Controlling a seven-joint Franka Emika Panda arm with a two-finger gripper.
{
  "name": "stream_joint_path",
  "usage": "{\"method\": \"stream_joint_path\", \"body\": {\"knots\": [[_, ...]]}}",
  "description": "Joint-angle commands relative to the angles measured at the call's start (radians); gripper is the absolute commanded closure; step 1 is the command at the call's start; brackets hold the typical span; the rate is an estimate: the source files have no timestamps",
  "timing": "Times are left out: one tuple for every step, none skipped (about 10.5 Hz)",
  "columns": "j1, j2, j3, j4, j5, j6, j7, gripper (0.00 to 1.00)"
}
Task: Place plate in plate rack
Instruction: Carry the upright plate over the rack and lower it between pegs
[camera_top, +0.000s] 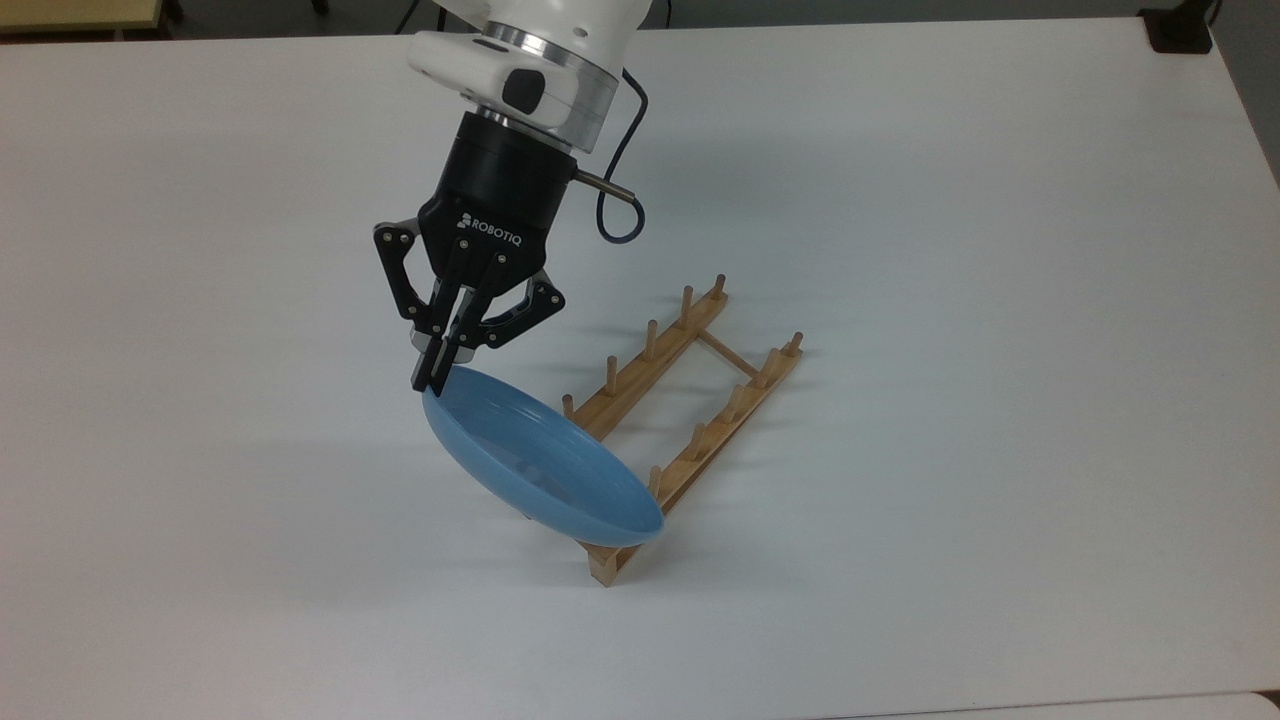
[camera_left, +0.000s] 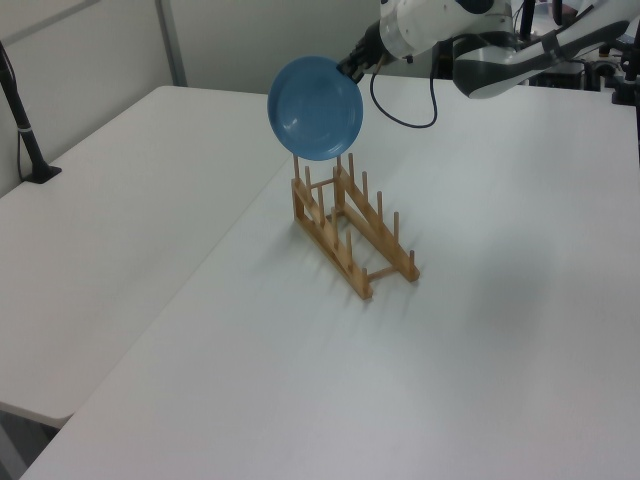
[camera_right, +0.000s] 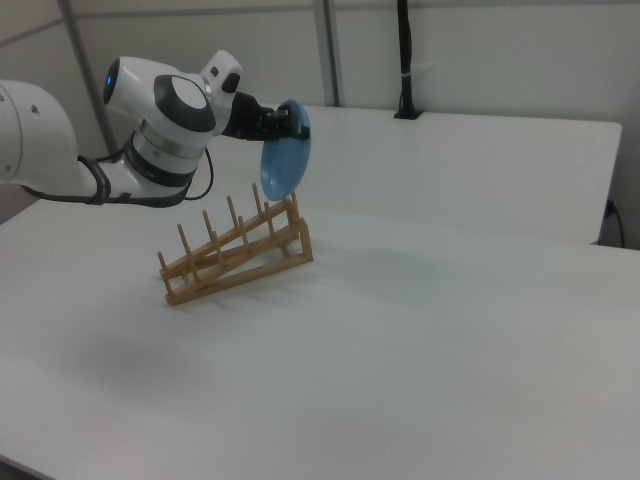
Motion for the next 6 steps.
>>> {"method": "stream_joint_path", "body": {"knots": [[0.016, -0.026, 0.004, -0.058, -0.042, 0.030, 0.028, 1.00], [0.018, -0.026, 0.004, -0.068, -0.047, 0.030, 0.028, 1.00], [0.019, -0.028, 0.004, -0.074, -0.055, 0.028, 0.028, 1.00], [0.021, -0.030, 0.007, -0.077, -0.058, 0.020, 0.028, 1.00], [0.019, -0.028, 0.017, -0.078, -0.065, 0.014, 0.028, 1.00], [0.019, -0.028, 0.021, -0.078, -0.067, 0.014, 0.028, 1.00]]}}
